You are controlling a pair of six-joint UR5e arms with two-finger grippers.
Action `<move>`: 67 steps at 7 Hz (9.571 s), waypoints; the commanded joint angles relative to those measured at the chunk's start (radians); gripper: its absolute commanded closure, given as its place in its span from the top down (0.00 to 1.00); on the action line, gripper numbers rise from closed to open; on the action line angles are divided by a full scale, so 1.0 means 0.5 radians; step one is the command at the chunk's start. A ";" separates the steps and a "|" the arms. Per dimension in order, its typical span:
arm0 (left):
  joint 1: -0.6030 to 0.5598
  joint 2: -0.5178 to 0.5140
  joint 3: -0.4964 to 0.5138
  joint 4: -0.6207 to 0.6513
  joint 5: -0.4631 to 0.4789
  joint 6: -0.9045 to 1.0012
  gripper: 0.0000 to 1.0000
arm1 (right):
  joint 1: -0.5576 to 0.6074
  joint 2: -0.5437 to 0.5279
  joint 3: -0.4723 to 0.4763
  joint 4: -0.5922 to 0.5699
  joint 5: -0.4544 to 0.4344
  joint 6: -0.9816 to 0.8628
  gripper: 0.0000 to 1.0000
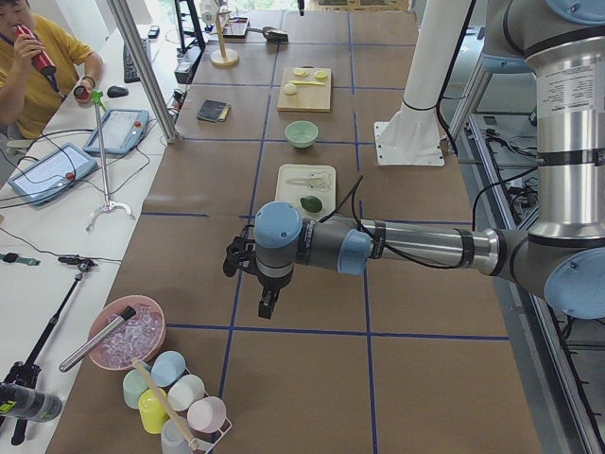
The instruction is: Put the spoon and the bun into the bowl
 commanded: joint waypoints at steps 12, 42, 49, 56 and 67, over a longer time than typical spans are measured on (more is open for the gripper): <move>1.096 -0.341 -0.044 -1.227 0.106 -1.872 1.00 | -0.028 -0.021 0.048 0.172 0.208 0.035 1.00; 1.769 -1.298 0.258 -0.963 0.978 -2.596 0.92 | -1.280 0.349 0.487 0.666 -0.530 2.239 1.00; 1.670 -1.219 0.195 -0.963 0.959 -2.497 0.92 | -1.510 0.779 -0.032 0.666 -0.942 2.354 0.92; 1.673 -1.216 0.186 -0.966 0.962 -2.500 0.93 | -1.494 0.656 0.020 0.645 -0.942 2.357 0.93; 1.609 -1.045 -0.065 -0.966 0.874 -2.494 0.92 | -1.616 0.861 0.253 0.630 -0.912 2.735 0.22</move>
